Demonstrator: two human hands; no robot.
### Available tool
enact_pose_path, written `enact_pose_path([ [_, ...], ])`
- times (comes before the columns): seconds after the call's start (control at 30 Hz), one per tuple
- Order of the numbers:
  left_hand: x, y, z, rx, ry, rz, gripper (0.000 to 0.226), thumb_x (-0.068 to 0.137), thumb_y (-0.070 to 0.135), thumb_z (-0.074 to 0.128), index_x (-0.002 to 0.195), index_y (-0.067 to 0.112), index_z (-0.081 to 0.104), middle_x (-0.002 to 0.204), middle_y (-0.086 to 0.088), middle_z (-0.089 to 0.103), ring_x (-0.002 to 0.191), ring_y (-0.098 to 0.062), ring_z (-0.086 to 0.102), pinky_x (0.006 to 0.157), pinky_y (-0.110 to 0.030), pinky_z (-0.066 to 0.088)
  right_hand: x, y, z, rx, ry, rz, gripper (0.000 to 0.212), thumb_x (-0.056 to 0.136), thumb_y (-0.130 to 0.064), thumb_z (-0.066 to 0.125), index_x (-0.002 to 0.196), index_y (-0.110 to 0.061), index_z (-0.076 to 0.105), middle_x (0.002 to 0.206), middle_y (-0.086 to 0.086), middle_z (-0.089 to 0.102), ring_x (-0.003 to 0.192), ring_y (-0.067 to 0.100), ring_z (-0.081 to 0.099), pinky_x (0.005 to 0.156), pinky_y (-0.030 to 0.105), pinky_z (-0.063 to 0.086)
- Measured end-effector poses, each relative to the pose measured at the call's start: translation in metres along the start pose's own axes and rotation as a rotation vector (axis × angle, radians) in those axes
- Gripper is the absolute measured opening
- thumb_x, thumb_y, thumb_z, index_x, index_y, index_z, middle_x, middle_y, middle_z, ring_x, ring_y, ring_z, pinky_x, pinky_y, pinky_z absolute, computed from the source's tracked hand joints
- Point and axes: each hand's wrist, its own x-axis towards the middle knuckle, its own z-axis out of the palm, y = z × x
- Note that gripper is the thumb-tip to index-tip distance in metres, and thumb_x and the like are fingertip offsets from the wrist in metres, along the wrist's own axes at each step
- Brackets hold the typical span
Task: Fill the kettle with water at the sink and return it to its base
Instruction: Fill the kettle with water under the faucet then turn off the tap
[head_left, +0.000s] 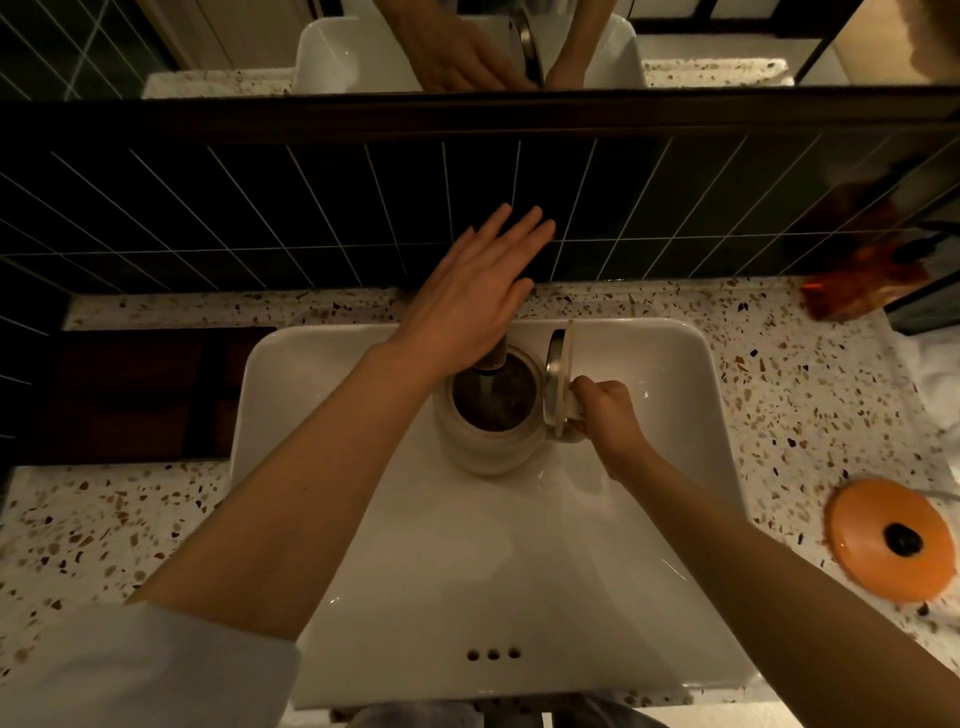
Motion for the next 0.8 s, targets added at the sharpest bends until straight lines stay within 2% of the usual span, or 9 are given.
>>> enact_pose_path([
  [0.1, 0.0, -0.003, 0.005, -0.021, 0.007, 0.001, 0.055, 0.102, 0.022, 0.039, 0.153, 0.025, 0.019, 0.162, 0.001, 0.017, 0.149, -0.017, 0.007, 0.118, -0.037, 0.003, 0.0, -0.001, 0.0, -0.013, 0.005, 0.004, 0.03, 0.088, -0.015, 0.045, 0.06, -0.004, 0.051, 0.059, 0.016, 0.048, 0.056, 0.024, 0.048, 0.056, 0.029, 0.04],
  [0.33, 0.0, -0.004, 0.009, -0.049, 0.026, -0.003, 0.057, 0.101, 0.017, 0.038, 0.153, 0.026, 0.018, 0.163, 0.002, 0.016, 0.149, -0.016, 0.006, 0.119, -0.04, 0.001, -0.002, -0.004, 0.001, -0.029, 0.017, 0.007, 0.025, 0.087, -0.015, 0.046, 0.066, -0.005, 0.052, 0.065, 0.019, 0.044, 0.06, 0.026, 0.041, 0.061, 0.034, 0.034],
  [0.5, -0.002, 0.001, 0.018, 0.038, -0.008, 0.004, 0.055, 0.1, 0.018, 0.04, 0.151, 0.028, 0.023, 0.162, 0.003, 0.018, 0.149, -0.017, 0.004, 0.116, -0.05, -0.007, 0.0, -0.002, 0.001, -0.019, 0.033, 0.002, 0.035, 0.087, -0.012, 0.046, 0.052, -0.009, 0.042, 0.048, 0.004, 0.041, 0.044, 0.011, 0.038, 0.043, 0.019, 0.035],
  [0.6, -0.003, 0.006, 0.024, 0.076, -0.025, 0.017, 0.054, 0.1, 0.019, 0.039, 0.151, 0.027, 0.025, 0.162, 0.003, 0.017, 0.149, -0.017, 0.002, 0.114, -0.052, -0.011, 0.001, -0.002, 0.001, -0.016, 0.015, 0.0, 0.033, 0.087, -0.012, 0.045, 0.054, -0.006, 0.045, 0.048, 0.006, 0.044, 0.043, 0.011, 0.041, 0.043, 0.018, 0.036],
  [0.7, -0.009, 0.003, 0.025, -0.041, 0.073, -0.017, 0.053, 0.099, 0.02, 0.04, 0.151, 0.026, 0.027, 0.163, 0.002, 0.017, 0.149, -0.014, 0.003, 0.115, -0.048, -0.012, 0.001, -0.001, 0.0, 0.016, 0.006, -0.007, 0.035, 0.088, -0.011, 0.045, 0.053, -0.006, 0.046, 0.044, 0.003, 0.047, 0.039, 0.007, 0.044, 0.042, 0.017, 0.038],
  [0.8, -0.029, -0.011, 0.028, -0.313, 0.328, -0.332, 0.05, 0.1, 0.021, 0.043, 0.149, 0.022, 0.033, 0.161, 0.001, 0.021, 0.148, -0.015, 0.011, 0.119, -0.042, 0.001, 0.001, -0.001, 0.0, 0.028, 0.0, -0.001, 0.036, 0.088, -0.01, 0.045, 0.052, -0.006, 0.046, 0.043, 0.003, 0.05, 0.042, 0.01, 0.047, 0.046, 0.019, 0.039],
])
